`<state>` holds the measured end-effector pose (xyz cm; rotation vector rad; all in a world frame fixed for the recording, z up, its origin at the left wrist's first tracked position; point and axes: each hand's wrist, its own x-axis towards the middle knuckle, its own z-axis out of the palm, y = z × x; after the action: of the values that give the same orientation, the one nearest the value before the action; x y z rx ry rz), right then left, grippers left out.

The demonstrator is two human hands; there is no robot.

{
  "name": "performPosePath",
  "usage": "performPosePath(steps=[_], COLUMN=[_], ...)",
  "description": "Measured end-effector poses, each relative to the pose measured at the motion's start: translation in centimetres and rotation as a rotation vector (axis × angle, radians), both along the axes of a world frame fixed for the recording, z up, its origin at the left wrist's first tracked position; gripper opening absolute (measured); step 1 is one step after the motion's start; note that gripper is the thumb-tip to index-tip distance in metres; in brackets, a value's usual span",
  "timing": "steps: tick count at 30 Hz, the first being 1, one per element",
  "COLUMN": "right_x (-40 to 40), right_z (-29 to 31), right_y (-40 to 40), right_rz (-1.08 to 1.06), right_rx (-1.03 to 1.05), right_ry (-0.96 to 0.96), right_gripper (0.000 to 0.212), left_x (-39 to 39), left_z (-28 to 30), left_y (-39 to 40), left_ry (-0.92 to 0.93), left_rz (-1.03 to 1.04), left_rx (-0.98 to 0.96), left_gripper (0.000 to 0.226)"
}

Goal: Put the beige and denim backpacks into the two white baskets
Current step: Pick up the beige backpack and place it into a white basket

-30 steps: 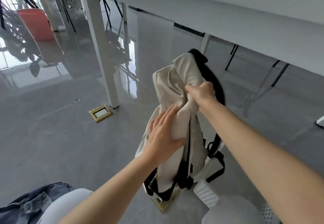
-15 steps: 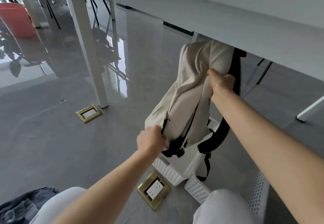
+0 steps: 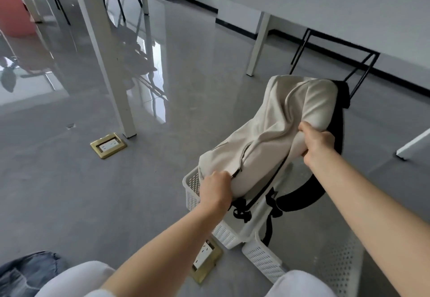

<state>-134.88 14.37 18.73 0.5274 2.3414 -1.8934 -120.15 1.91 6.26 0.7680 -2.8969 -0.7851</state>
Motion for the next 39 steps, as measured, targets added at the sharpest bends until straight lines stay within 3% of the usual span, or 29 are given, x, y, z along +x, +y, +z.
performPosePath(steps=[4, 10, 12, 14, 16, 19, 22, 25, 27, 28, 30, 32, 35, 39], right_x=[-0.3, 1.0, 1.0, 1.1, 1.4, 2.0, 2.5, 3.6, 4.4, 4.6, 4.7, 5.1, 6.2, 7.4], right_z=[-0.1, -3.8, -4.0, -4.2, -4.5, -5.0, -5.9, -7.6, -8.2, -8.4, -8.5, -8.3, -7.4, -5.9], right_y=[0.0, -1.2, -1.3, -1.2, -1.3, -1.8, -1.7, -1.6, -1.6, -1.6, -1.8, -2.2, -3.4, -4.6], right_rz=[0.003, 0.149, 0.166, 0.173, 0.188, 0.205, 0.232, 0.361, 0.424, 0.428, 0.438, 0.500, 0.653, 0.742], right_rx=[0.004, 0.086, 0.082, 0.063, 0.051, 0.046, 0.092, 0.204, 0.206, 0.188, 0.156, 0.188, 0.234, 0.153], right_ry=[0.007, 0.088, 0.103, 0.117, 0.124, 0.137, 0.113, 0.121, 0.135, 0.128, 0.128, 0.153, 0.184, 0.168], right_gripper=[0.031, 0.026, 0.026, 0.027, 0.026, 0.022, 0.024, 0.041, 0.038, 0.036, 0.031, 0.025, 0.035, 0.025], left_x=[-0.6, -1.5, -2.3, -2.9, -3.4, -3.9, -3.7, -3.0, -2.7, -2.8, -3.1, -4.0, -5.5, -7.3], left_z=[-3.8, -8.3, -7.2, -5.2, -2.9, -1.6, -3.5, -5.6, -5.8, -5.6, -4.0, -1.2, 3.2, 6.4], left_y=[0.4, 1.0, 0.0, -1.3, -1.4, -0.1, 0.2, 0.1, -0.4, -1.3, -4.0, -6.4, -8.3, -8.7], left_ry=[0.040, -0.279, -0.302, -0.123, 0.069, 0.124, 0.131, -0.194, -0.337, -0.278, 0.068, 0.351, 0.432, 0.418], left_rz=[-0.032, -0.222, -0.214, -0.174, -0.179, -0.215, -0.177, -0.177, -0.195, -0.146, 0.067, 0.298, 0.314, 0.230], left_rx=[0.015, 0.136, 0.314, 0.405, 0.421, 0.303, 0.147, 0.129, 0.334, 0.547, 1.039, 1.294, 1.226, 0.884], left_gripper=[0.016, 0.027, 0.058, 0.097, 0.110, 0.091, 0.052, 0.036, 0.045, 0.056, 0.081, 0.100, 0.110, 0.087])
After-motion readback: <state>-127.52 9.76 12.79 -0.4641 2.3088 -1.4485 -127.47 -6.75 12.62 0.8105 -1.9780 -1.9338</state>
